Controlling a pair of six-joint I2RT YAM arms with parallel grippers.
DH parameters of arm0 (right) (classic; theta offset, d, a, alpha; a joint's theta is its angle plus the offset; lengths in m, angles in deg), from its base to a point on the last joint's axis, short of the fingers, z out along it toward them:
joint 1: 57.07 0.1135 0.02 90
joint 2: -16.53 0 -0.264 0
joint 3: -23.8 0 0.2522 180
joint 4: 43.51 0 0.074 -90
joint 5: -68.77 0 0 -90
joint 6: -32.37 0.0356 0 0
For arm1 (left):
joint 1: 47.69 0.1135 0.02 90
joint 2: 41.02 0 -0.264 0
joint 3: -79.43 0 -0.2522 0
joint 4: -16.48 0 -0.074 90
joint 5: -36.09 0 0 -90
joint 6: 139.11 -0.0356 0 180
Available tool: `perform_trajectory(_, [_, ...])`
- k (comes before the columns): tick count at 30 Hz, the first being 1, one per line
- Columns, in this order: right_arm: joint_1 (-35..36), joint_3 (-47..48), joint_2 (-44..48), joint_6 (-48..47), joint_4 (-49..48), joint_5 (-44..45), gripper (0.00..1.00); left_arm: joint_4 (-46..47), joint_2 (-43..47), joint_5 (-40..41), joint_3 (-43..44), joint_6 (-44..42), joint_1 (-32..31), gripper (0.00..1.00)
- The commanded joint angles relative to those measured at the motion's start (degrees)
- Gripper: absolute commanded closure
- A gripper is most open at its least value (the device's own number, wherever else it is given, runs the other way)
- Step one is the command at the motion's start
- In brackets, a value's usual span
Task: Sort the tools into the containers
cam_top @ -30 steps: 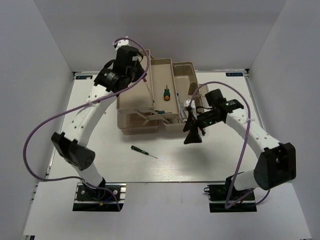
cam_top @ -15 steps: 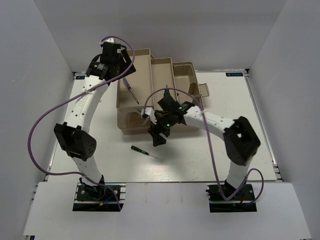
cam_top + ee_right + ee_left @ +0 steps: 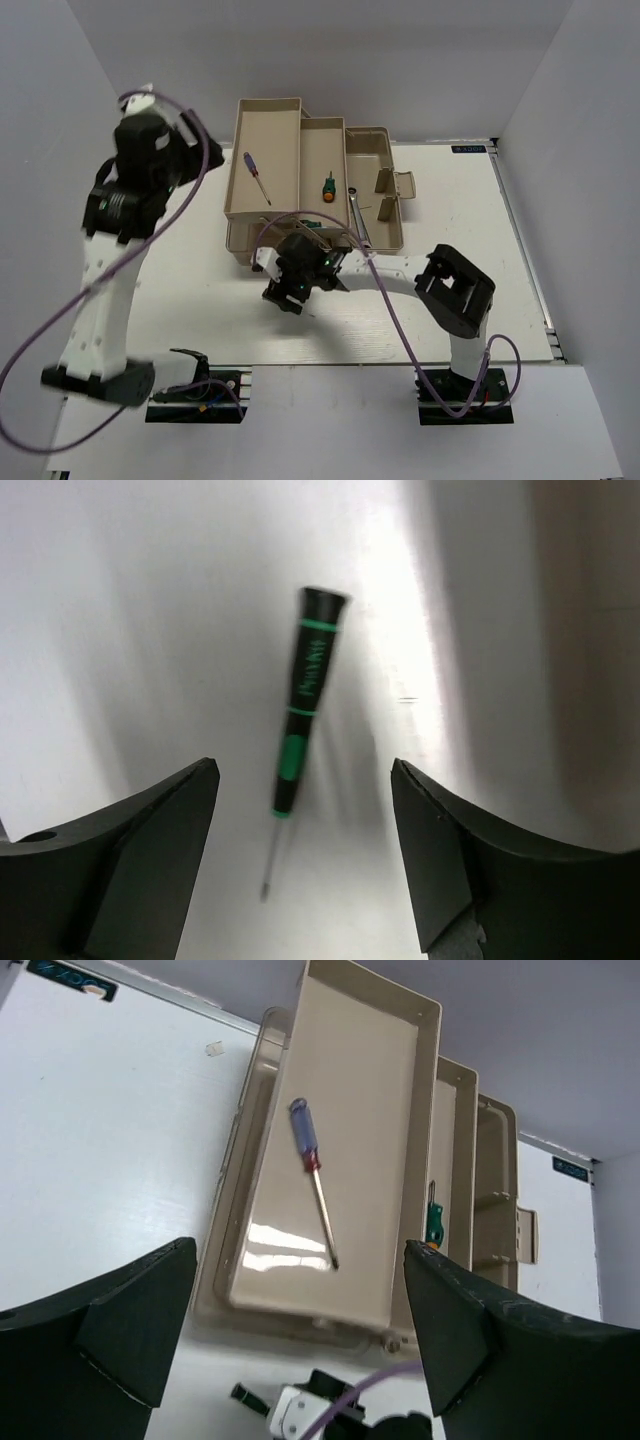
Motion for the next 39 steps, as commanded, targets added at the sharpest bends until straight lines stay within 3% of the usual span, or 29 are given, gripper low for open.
perform_trajectory(1, [2.2,-4.0,0.3,3.5,-6.7,7.5,0.25,-3.7,7.6,1.6,-8.9,1.6,0.2,0.05])
perform_trajectory(5, [3.5,-8.2,4.2,3.5,-11.0,8.9,0.25,-5.3,16.9,1.6,-19.5,4.9,0.2,0.05])
perform_trajectory(11, [3.1,-7.0,0.4,2.9,-10.6,12.1,0.25,-7.0,23.0,1.6,-25.6,8.9,0.2,0.05])
perform_trajectory(16, [2.7,-3.1,-3.4,3.4,-3.7,1.8,0.28,-10.0,25.5,2.6,-26.9,10.0,0.2,0.05])
perform_trajectory(19, [2.4,0.2,-6.6,2.7,2.0,-8.0,0.36,-12.4,26.2,3.8,-26.9,12.0,0.2,0.05])
perform_trajectory(22, [3.1,0.3,-8.1,1.5,4.5,-11.1,0.57,-15.3,27.7,5.7,-27.6,14.6,0.2,0.05])
perform_trajectory(23, [3.2,0.0,-8.1,1.5,4.6,-10.7,0.65,-15.9,28.5,5.7,-28.5,15.2,0.2,0.05])
perform_trajectory(24, [3.2,-0.7,-7.8,1.3,5.3,-9.8,0.81,-16.5,29.0,6.3,-30.0,15.9,0.2,0.05])
perform_trajectory(26, [3.3,-2.7,-6.7,0.5,5.3,-6.0,1.00,-17.0,31.0,6.3,-32.2,18.2,0.2,0.05])
perform_trajectory(29, [3.3,-5.7,-3.3,-1.4,4.5,-1.3,1.00,-16.4,33.8,5.0,-38.9,22.3,-0.3,0.05])
perform_trajectory(32, [2.2,-9.0,3.2,-2.9,6.4,-1.5,1.00,-9.6,35.5,0.7,-48.9,24.8,-0.3,0.05])
perform_trajectory(34, [0.5,-9.4,7.9,-4.1,9.3,-9.0,1.00,-7.1,35.0,-1.5,-52.2,26.2,-0.3,0.05])
perform_trajectory(35, [-0.1,-9.2,9.9,-4.9,10.3,-17.0,1.00,-5.9,34.5,-3.2,-55.0,26.8,-0.3,0.05])
perform_trajectory(39, [-3.1,-3.4,19.2,-7.3,21.8,-30.1,1.00,3.1,30.0,-6.8,-59.7,27.9,-0.3,0.03])
